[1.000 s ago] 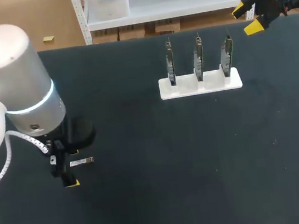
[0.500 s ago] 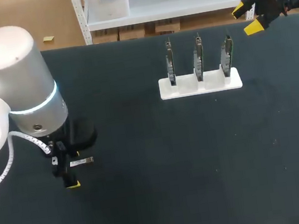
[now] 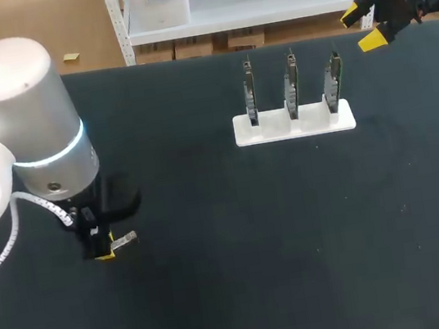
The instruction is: Pick up the optical module with the left hand, and insert it into the network port with the right hand.
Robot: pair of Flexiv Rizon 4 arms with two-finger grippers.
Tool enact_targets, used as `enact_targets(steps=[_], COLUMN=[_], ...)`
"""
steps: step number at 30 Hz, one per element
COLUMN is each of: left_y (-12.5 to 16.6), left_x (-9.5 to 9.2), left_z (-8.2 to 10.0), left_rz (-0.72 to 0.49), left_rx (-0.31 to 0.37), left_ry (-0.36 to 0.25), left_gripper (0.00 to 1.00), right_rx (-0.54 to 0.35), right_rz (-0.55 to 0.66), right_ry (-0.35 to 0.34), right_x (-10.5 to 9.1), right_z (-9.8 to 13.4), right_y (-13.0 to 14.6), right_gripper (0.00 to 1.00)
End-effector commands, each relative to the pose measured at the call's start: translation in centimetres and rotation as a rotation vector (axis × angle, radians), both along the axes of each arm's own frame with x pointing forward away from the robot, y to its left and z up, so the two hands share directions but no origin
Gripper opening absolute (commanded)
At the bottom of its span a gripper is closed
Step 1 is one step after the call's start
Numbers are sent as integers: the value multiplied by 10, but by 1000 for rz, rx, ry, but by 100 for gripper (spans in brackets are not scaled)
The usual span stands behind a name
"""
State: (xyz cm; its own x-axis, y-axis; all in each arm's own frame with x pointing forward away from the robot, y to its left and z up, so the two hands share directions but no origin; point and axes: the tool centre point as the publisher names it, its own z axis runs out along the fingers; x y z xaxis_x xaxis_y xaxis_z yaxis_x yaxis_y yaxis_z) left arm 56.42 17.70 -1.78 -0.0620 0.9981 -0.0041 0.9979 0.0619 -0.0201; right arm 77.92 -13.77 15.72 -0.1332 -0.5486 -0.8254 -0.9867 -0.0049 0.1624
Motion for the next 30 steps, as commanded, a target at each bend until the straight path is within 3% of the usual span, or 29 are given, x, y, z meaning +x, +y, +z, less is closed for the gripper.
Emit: enact_targets(steps=[1,7,11,16,20,23,28,30], left_y=[0,-1,-5,-12,-16,-18,-33,-40], left_x=[4,10,22,51,80,105,145,162], left_z=[-1,3,15,48,86,112,151,165], left_rz=[-7,-1,31,134,232,258,254,228], left_rx=[-2,-9,-67,-281,-508,-633,-781,-778], left_ry=[2,-7,-49,-142,-225,-284,-346,-384], left_gripper=[0,0,0,0,0,0,0,0], right_rx=[-1,-1,-1,-1,-1,-1,-1,-1], right_rz=[0,0,0,0,0,0,0,0], right_ry=[-1,-1,-1,-1,-1,-1,-1,-1], right_x=[0,0,0,0,0,0,0,0], right_z=[0,0,0,0,0,0,0,0], right_y=[0,0,0,0,0,0,0,0], right_gripper=[100,100,100,100,100,100,100,100])
